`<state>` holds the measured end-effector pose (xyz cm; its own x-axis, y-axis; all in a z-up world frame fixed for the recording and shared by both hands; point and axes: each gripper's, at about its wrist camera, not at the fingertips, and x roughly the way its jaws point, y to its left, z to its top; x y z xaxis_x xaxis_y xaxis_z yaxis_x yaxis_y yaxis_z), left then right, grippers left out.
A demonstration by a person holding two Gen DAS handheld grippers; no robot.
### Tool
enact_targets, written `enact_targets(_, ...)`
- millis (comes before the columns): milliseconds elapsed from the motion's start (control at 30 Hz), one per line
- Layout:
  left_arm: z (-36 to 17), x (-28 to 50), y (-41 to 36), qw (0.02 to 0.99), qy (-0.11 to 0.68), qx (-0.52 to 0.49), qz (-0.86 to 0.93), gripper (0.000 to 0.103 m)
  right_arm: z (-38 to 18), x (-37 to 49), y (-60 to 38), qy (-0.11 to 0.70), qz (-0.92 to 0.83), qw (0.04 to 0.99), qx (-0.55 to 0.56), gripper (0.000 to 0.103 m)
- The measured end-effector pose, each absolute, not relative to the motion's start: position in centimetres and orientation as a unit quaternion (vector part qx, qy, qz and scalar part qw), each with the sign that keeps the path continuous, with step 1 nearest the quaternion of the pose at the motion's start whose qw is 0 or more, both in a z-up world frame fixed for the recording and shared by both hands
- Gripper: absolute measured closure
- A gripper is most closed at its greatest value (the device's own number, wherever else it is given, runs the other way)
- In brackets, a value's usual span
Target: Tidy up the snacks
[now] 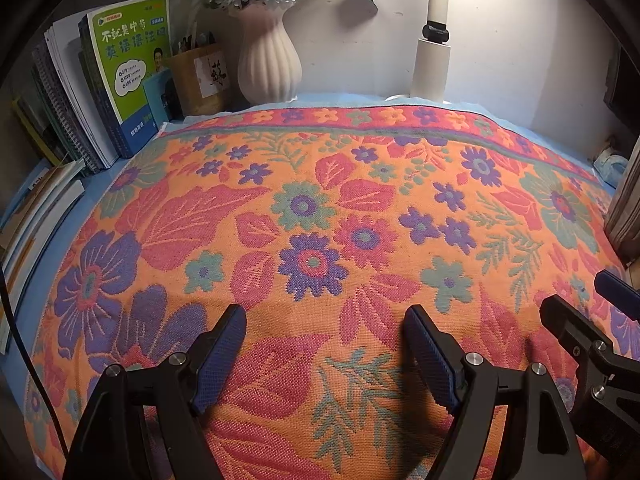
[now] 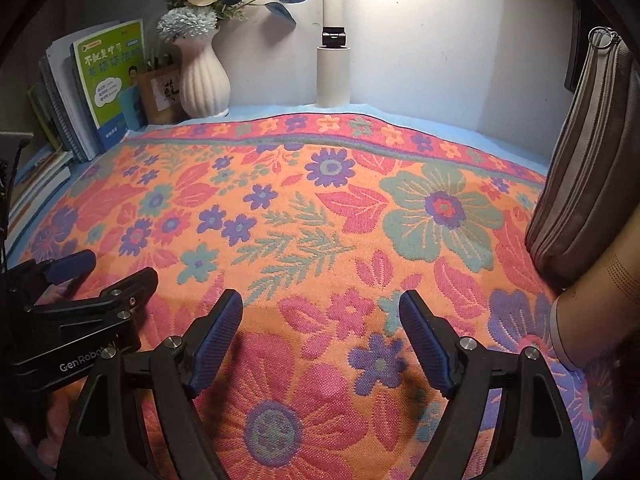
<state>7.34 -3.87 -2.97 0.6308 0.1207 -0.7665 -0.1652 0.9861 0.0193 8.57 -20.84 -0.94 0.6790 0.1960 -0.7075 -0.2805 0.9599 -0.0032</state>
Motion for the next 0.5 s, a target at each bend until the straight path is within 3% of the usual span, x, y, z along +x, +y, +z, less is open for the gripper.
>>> enact_targets(500, -2.83, 7.18, -3.81, 0.908, 0.411, -0.026, 0.078, 0.023, -1.1, 8.78, -21.05, 0.387, 0.132, 0.911, -0.051, 0.022)
